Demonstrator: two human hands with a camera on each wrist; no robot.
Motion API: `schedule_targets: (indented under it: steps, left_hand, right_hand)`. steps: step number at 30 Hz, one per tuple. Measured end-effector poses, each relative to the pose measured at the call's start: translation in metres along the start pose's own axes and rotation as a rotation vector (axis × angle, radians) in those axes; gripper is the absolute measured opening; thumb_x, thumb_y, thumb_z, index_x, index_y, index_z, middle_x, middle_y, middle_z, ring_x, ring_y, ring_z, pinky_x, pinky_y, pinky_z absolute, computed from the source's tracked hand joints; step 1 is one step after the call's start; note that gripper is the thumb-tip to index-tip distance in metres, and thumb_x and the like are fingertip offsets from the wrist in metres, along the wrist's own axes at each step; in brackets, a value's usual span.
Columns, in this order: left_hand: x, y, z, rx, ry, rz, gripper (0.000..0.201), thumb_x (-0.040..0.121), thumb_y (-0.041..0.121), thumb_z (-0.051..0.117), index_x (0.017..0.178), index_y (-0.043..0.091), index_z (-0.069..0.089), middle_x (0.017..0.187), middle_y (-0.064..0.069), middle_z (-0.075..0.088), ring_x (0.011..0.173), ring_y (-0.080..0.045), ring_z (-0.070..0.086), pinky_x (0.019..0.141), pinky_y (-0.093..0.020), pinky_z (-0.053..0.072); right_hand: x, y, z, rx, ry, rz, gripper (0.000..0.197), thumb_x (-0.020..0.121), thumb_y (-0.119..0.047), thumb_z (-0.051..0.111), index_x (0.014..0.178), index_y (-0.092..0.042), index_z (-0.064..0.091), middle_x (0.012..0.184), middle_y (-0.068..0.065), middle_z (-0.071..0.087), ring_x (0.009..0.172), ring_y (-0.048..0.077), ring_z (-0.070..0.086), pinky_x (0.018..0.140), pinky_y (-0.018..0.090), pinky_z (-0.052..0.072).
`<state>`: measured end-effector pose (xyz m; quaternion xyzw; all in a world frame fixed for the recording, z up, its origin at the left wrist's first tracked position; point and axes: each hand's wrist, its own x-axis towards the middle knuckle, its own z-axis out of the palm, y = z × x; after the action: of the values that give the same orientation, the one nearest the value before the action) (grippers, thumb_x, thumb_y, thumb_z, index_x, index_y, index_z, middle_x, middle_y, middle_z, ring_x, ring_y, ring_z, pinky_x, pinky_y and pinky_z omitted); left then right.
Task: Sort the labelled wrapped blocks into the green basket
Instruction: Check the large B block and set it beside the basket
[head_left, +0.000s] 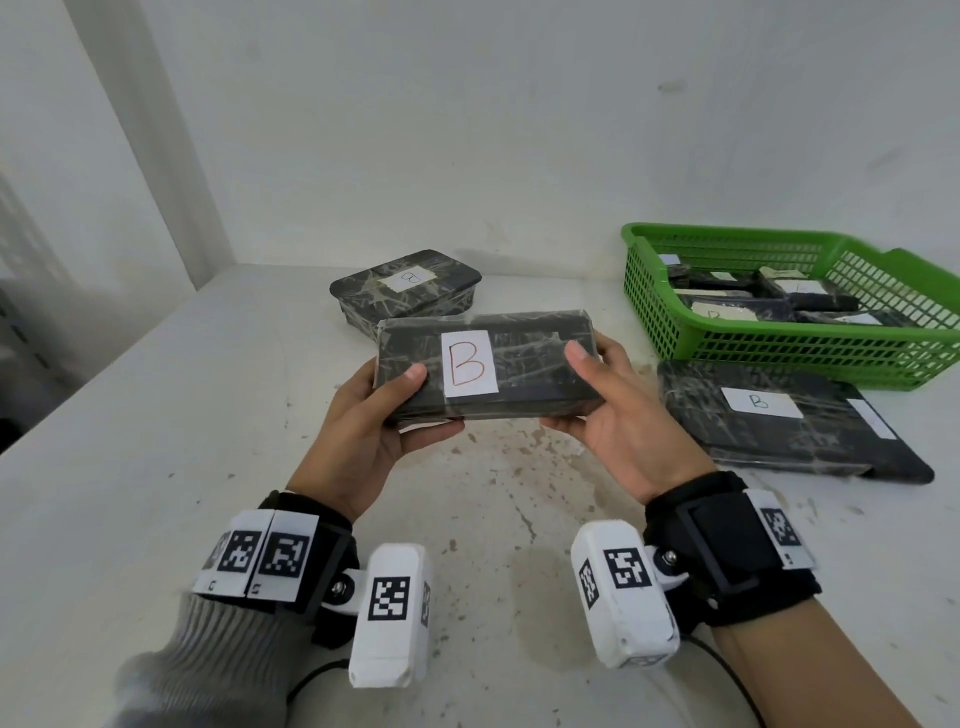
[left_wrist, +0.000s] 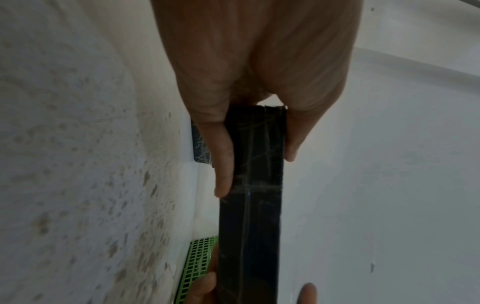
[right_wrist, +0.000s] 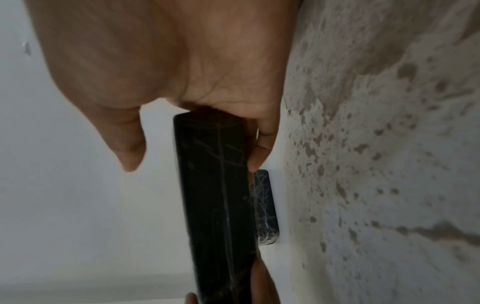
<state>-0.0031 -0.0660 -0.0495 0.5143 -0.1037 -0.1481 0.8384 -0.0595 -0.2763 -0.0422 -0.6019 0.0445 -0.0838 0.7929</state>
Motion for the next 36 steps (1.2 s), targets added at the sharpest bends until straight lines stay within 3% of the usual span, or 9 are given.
schedule_targets:
  steps: [5, 11, 18, 20, 23, 26, 29, 32, 36]
  left_hand:
    - [-0.001, 0.001, -0.002, -0.019, -0.039, -0.022, 0.062, 0.07, 0.031, 0.073, 0.125, 0.008, 0.059, 0.115, -0.01, 0.072, 0.104, -0.023, 0.07, 0.077, -0.04, 0.06]
    - [0.001, -0.002, -0.003, 0.083, -0.004, 0.0, 0.057, 0.074, 0.019, 0.066, 0.128, 0.003, 0.056, 0.111, -0.011, 0.074, 0.097, -0.02, 0.072, 0.071, -0.033, 0.06]
    - [-0.003, 0.002, -0.003, 0.129, 0.01, 0.01, 0.06, 0.069, 0.03, 0.08, 0.123, 0.015, 0.059, 0.111, -0.005, 0.074, 0.101, -0.023, 0.071, 0.078, -0.04, 0.061]
    - [-0.003, 0.002, -0.002, 0.151, 0.063, 0.043, 0.055, 0.068, 0.02, 0.083, 0.118, 0.014, 0.062, 0.106, -0.005, 0.075, 0.099, -0.024, 0.072, 0.078, -0.039, 0.061]
    - [-0.003, 0.001, 0.0, 0.171, 0.079, 0.047, 0.049, 0.068, 0.021, 0.073, 0.116, 0.014, 0.063, 0.105, -0.005, 0.076, 0.096, -0.023, 0.073, 0.077, -0.039, 0.061]
    - [-0.003, 0.0, 0.0, 0.201, 0.062, 0.03, 0.057, 0.068, 0.024, 0.084, 0.12, 0.018, 0.061, 0.109, -0.003, 0.075, 0.097, -0.021, 0.072, 0.076, -0.04, 0.061]
    - [-0.005, 0.0, 0.002, 0.199, 0.032, -0.012, 0.065, 0.065, 0.047, 0.076, 0.123, 0.023, 0.06, 0.111, 0.001, 0.074, 0.102, -0.018, 0.071, 0.079, -0.041, 0.06]
    - [-0.005, 0.001, 0.005, 0.196, 0.069, -0.003, 0.055, 0.074, 0.045, 0.076, 0.122, 0.02, 0.062, 0.108, -0.001, 0.075, 0.1, -0.018, 0.071, 0.08, -0.038, 0.06]
    - [-0.005, 0.0, 0.006, 0.221, 0.109, 0.063, 0.052, 0.069, 0.036, 0.07, 0.118, 0.019, 0.063, 0.102, -0.001, 0.076, 0.093, -0.018, 0.073, 0.072, -0.034, 0.061]
  right_hand:
    - [-0.001, 0.001, -0.001, -0.024, -0.055, -0.083, 0.07, 0.077, -0.019, 0.062, 0.142, -0.022, 0.035, 0.11, -0.004, 0.07, 0.099, 0.015, 0.066, 0.083, 0.031, 0.053]
    - [0.0, 0.006, 0.0, -0.054, -0.045, -0.04, 0.069, 0.08, -0.024, 0.072, 0.139, -0.027, 0.036, 0.112, -0.006, 0.07, 0.098, 0.014, 0.068, 0.075, 0.028, 0.053]
    - [-0.004, 0.012, 0.007, -0.1, 0.012, -0.1, 0.073, 0.072, -0.023, 0.073, 0.135, -0.024, 0.035, 0.115, 0.004, 0.071, 0.11, 0.026, 0.066, 0.094, 0.047, 0.052]
    - [-0.004, 0.014, 0.008, -0.131, 0.009, -0.09, 0.071, 0.071, -0.026, 0.074, 0.132, -0.027, 0.036, 0.113, 0.002, 0.072, 0.107, 0.023, 0.068, 0.088, 0.043, 0.054]
    - [-0.003, 0.014, 0.009, -0.147, 0.006, -0.07, 0.075, 0.069, -0.032, 0.078, 0.13, -0.031, 0.035, 0.109, -0.006, 0.073, 0.102, 0.018, 0.069, 0.078, 0.034, 0.052]
    - [-0.005, 0.011, 0.01, -0.124, 0.028, -0.07, 0.082, 0.066, -0.033, 0.082, 0.132, -0.034, 0.033, 0.104, -0.012, 0.074, 0.096, 0.014, 0.071, 0.073, 0.03, 0.053]
    - [-0.007, 0.01, 0.011, -0.186, 0.086, -0.128, 0.084, 0.064, -0.025, 0.081, 0.132, -0.033, 0.033, 0.094, -0.016, 0.075, 0.089, 0.009, 0.072, 0.067, 0.024, 0.055]
    - [-0.008, 0.013, 0.012, -0.219, 0.099, -0.147, 0.077, 0.072, -0.013, 0.08, 0.129, -0.033, 0.033, 0.09, -0.02, 0.074, 0.086, 0.004, 0.071, 0.067, 0.022, 0.057]
    - [-0.01, 0.011, 0.016, -0.225, 0.089, -0.097, 0.077, 0.058, -0.037, 0.082, 0.125, -0.027, 0.045, 0.104, -0.009, 0.073, 0.092, 0.01, 0.071, 0.067, 0.025, 0.055]
